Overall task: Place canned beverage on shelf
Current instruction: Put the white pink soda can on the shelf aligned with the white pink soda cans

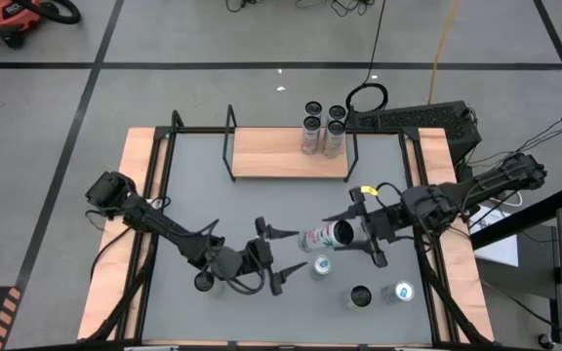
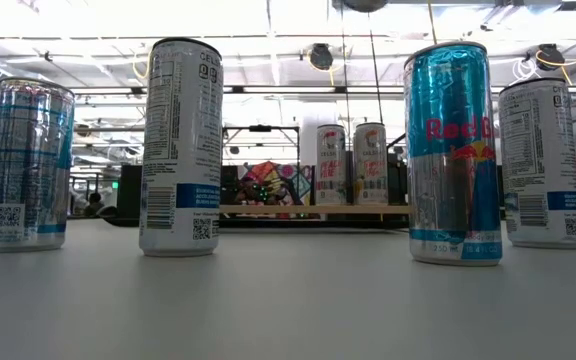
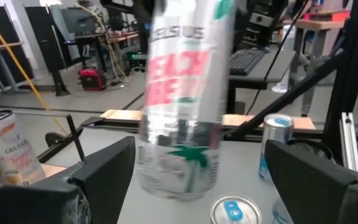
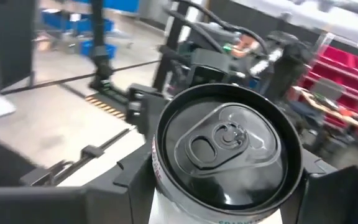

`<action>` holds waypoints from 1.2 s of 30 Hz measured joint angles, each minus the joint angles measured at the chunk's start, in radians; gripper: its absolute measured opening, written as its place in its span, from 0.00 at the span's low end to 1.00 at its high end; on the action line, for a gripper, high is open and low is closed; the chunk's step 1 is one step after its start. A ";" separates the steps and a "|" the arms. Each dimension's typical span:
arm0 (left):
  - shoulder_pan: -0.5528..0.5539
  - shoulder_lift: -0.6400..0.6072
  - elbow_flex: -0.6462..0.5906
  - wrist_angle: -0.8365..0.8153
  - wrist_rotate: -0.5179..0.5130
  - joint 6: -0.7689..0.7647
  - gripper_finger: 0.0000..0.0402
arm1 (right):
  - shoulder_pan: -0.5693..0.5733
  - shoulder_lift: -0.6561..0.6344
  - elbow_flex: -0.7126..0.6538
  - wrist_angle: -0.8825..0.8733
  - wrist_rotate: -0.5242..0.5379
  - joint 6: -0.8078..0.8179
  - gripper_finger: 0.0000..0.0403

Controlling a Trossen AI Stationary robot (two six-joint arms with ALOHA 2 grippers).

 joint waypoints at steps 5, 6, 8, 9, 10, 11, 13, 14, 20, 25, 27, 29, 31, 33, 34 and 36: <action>-0.013 0.000 0.000 -0.007 -0.004 -0.008 0.87 | 0.000 0.000 0.000 0.003 -0.094 -0.082 0.49; -0.014 0.000 0.000 -0.018 -0.004 -0.020 0.87 | 0.000 0.000 0.000 0.003 -0.111 -0.099 0.49; -0.014 0.000 0.000 -0.027 -0.004 -0.026 0.87 | 0.000 0.000 0.000 0.003 -0.135 -0.135 0.49; -0.012 0.001 0.000 -0.026 -0.004 -0.026 0.87 | 0.000 0.000 0.000 0.003 -0.147 -0.155 0.49; -0.009 0.005 0.000 -0.020 -0.004 -0.026 0.87 | 0.000 0.003 0.000 0.005 -0.162 -0.177 0.49; -0.007 0.010 0.000 -0.016 -0.002 -0.026 0.87 | 0.000 0.007 0.001 0.006 -0.167 -0.198 0.49; 0.002 0.020 0.000 -0.016 0.017 -0.032 0.87 | 0.000 0.019 0.001 0.005 -0.169 -0.234 0.49; 0.005 0.024 0.000 -0.017 0.033 -0.034 0.87 | 0.000 0.026 0.001 0.004 -0.169 -0.243 0.49; 0.034 0.040 -0.001 -0.032 0.070 -0.050 0.87 | -0.001 0.074 0.001 0.033 -0.169 -0.283 0.49; 0.054 0.045 -0.001 -0.049 0.180 -0.051 0.87 | -0.002 0.095 0.001 0.049 -0.192 -0.317 0.49; 0.058 0.045 -0.001 -0.056 0.216 -0.062 0.87 | -0.001 0.095 0.001 0.049 -0.195 -0.317 0.49; 0.060 0.045 -0.001 -0.072 0.228 -0.075 0.87 | -0.001 0.095 0.001 0.049 -0.196 -0.305 0.49; 0.061 0.045 -0.001 -0.080 0.228 -0.077 0.86 | -0.001 0.095 0.001 0.048 -0.196 -0.297 0.49; 0.061 0.045 -0.001 -0.080 0.228 -0.077 0.83 | -0.001 0.095 0.001 0.049 -0.195 -0.288 0.49; 0.061 0.045 -0.001 -0.079 0.228 -0.077 0.81 | -0.001 0.095 0.001 0.050 -0.195 -0.284 0.49; 0.062 0.045 -0.001 -0.079 0.226 -0.077 0.75 | -0.001 0.095 0.001 0.048 -0.195 -0.285 0.49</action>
